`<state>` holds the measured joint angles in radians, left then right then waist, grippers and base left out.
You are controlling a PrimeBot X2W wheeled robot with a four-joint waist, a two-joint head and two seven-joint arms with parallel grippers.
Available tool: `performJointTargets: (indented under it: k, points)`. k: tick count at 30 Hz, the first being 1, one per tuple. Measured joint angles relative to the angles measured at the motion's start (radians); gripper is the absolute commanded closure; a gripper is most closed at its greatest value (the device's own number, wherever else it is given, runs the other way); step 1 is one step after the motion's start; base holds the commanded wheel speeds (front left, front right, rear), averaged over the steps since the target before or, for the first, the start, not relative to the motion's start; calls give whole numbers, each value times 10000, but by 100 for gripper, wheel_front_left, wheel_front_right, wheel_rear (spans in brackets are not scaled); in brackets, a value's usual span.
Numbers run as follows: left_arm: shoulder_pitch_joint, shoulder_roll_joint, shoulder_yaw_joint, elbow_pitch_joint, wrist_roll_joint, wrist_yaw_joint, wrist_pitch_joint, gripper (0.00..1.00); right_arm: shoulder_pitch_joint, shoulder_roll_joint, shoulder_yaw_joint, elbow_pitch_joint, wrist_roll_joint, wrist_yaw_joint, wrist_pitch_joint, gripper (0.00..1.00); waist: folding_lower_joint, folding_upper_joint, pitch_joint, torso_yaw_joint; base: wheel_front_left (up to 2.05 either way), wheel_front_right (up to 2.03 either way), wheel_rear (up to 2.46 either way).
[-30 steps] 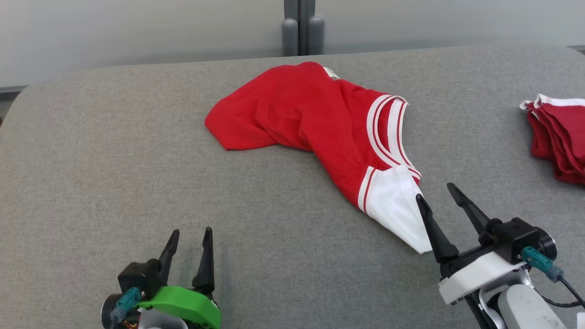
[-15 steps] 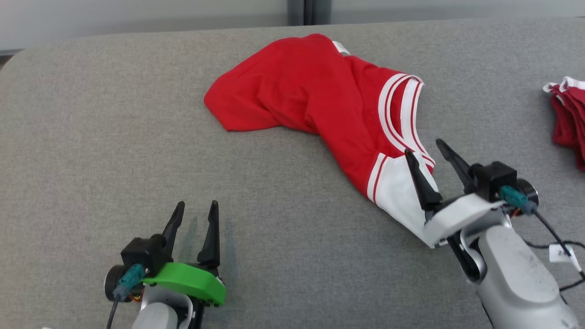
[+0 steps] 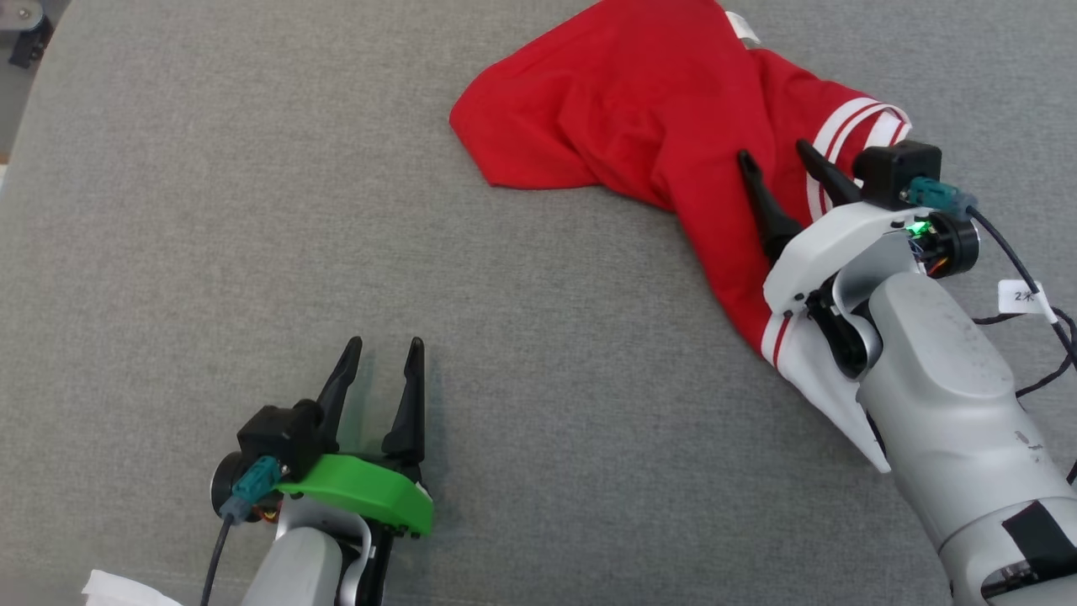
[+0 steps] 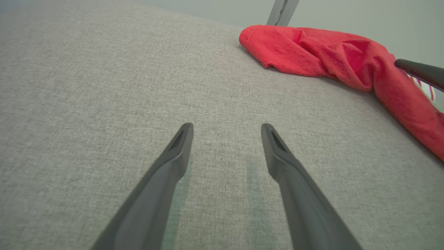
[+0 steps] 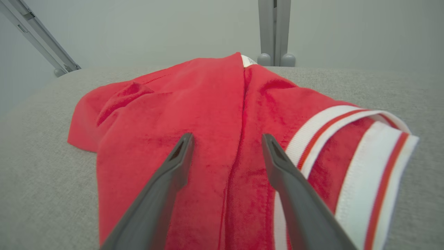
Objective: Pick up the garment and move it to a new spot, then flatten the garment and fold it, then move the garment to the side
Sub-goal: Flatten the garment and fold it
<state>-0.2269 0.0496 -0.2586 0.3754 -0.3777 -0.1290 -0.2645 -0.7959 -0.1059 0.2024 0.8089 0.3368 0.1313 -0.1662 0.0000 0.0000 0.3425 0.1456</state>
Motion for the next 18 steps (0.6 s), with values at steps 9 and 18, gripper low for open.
performJointTargets:
  k: [9, 18]
  points:
    - [0, -2, -35, 4, -77, 0, 0, 0, -736, 146, 318, 1043, 675, 0, -207, 0, 0, 0, 457, 600, 0, 0, 0]
    - [-125, -4, -31, -52, -92, 0, 0, 0, -1080, 75, 1058, 1091, 1112, 0, -756, 100, 0, 0, 591, 604, 0, 0, 0]
